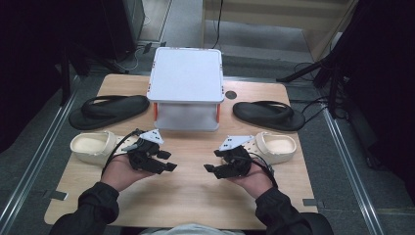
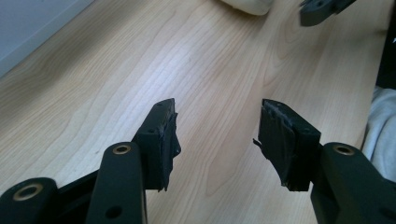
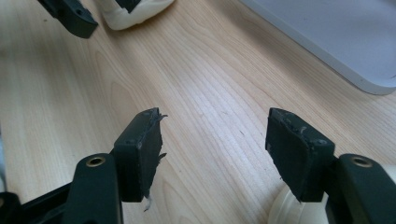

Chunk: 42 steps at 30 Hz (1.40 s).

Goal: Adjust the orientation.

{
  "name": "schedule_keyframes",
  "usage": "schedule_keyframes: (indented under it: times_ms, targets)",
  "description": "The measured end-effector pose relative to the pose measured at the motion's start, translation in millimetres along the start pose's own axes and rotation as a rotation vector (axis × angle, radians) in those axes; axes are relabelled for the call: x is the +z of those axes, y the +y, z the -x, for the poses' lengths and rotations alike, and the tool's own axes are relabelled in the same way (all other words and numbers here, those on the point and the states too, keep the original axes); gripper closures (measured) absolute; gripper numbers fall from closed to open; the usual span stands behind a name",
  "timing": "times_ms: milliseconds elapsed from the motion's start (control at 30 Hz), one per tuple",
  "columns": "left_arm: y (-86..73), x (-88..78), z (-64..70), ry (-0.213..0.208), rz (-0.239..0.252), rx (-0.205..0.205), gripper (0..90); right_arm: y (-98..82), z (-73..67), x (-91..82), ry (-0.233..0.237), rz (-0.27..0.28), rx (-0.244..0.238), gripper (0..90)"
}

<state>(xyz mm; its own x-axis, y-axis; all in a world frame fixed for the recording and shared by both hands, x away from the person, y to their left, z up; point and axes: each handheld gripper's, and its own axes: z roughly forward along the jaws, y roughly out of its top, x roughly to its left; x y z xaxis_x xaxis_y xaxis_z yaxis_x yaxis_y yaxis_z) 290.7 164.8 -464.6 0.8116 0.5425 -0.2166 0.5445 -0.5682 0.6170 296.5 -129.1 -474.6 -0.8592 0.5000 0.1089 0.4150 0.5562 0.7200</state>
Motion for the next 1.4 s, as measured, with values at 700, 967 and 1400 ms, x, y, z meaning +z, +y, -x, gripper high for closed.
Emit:
schedule_keyframes:
  times_ms: [700, 967, 1400]
  targets:
    - [-6.8, -29.6, -10.5, 0.044, 0.021, -0.088, 41.0, -4.8, 5.5, -6.2, 0.022, 0.04, 0.018, 49.5]
    - [-15.1, -51.1, -16.3, 0.086, 0.034, -0.12, 41.3, -0.2, 3.9, -4.0, 0.055, 0.026, 0.023, 52.6]
    - [-32.9, -82.6, -24.0, 0.134, 0.048, -0.185, 41.6, 6.4, 5.5, 1.2, 0.062, 0.014, 0.02, 47.7]
